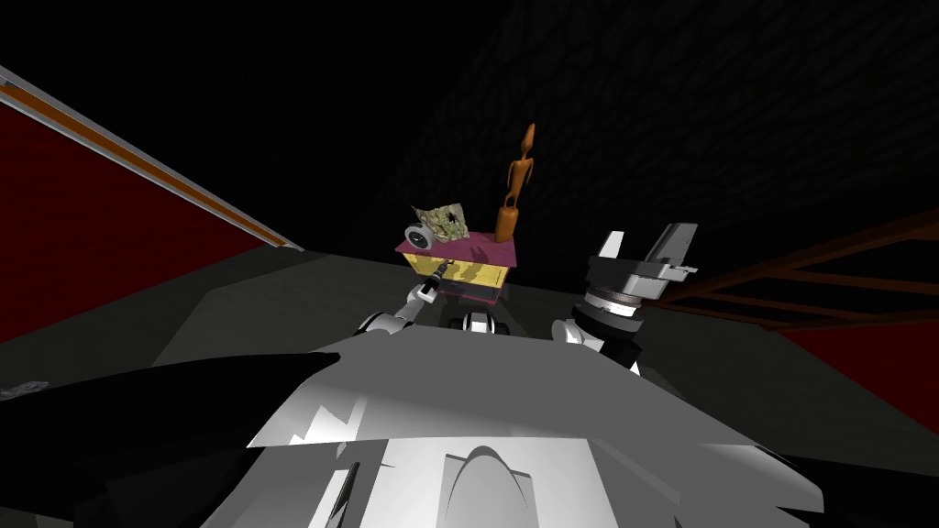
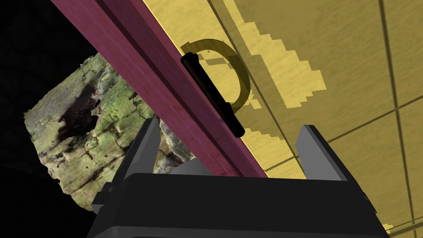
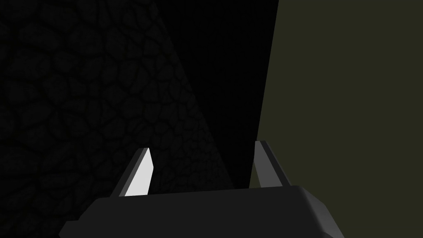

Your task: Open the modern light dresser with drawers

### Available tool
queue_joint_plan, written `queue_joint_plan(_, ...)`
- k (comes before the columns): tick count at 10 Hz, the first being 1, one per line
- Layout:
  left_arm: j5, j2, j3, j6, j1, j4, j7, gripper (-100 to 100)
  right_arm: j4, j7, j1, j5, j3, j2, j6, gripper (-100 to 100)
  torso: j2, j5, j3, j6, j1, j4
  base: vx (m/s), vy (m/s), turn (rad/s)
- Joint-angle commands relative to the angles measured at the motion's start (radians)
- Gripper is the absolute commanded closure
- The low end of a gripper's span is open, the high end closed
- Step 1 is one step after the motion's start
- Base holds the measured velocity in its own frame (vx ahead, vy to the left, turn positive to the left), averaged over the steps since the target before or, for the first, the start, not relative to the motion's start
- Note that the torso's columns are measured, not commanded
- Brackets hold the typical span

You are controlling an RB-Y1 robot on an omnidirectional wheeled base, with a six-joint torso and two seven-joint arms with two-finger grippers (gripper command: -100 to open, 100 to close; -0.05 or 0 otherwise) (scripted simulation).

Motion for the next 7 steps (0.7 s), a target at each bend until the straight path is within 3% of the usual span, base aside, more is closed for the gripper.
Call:
queue_joint_plan(1, -0.003, 0.015, 0.001, 0.054, -0.022, -0.009, 0.009, -100, 0.0, 0.0, 0.0, 0.0, 0.0, 0.0, 0.0, 0, 0.0, 0.0, 0.0, 0.0, 0.001, 0.0, -0.05, -0.007, -0.012)
queue_joint_plan(3, -0.003, 0.014, -0.001, 0.049, -0.012, -0.018, 0.01, -100, 0.0, 0.0, 0.0, 0.0, 0.0, 0.0, 0.0, 0, -0.003, 0.001, -0.001, 0.0, 0.002, -0.001, -0.013, -0.002, -0.001)
queue_joint_plan(4, -0.002, 0.014, 0.003, 0.052, -0.015, -0.016, 0.008, 100, 0.0, 0.0, 0.0, 0.0, 0.0, 0.0, 0.0, 0, -0.003, 0.0, -0.002, 0.0, 0.001, -0.001, 0.093, 0.0, -0.03)
queue_joint_plan(5, -0.003, 0.014, 0.001, 0.05, -0.013, -0.017, 0.009, 100, 0.0, 0.0, 0.0, 0.0, 0.0, 0.0, 0.0, 0, -0.006, 0.0, -0.004, 0.0, 0.001, -0.002, 0.062, 0.001, -0.008)
queue_joint_plan(7, -0.012, 0.054, -0.052, 0.021, 0.004, -0.043, 0.059, 100, 0.0, 0.0, 0.0, 0.0, 0.0, 0.0, 0.0, 0, 0.001, 0.0, 0.001, -0.001, 0.0, 0.0, 0.022, -0.052, 0.254)
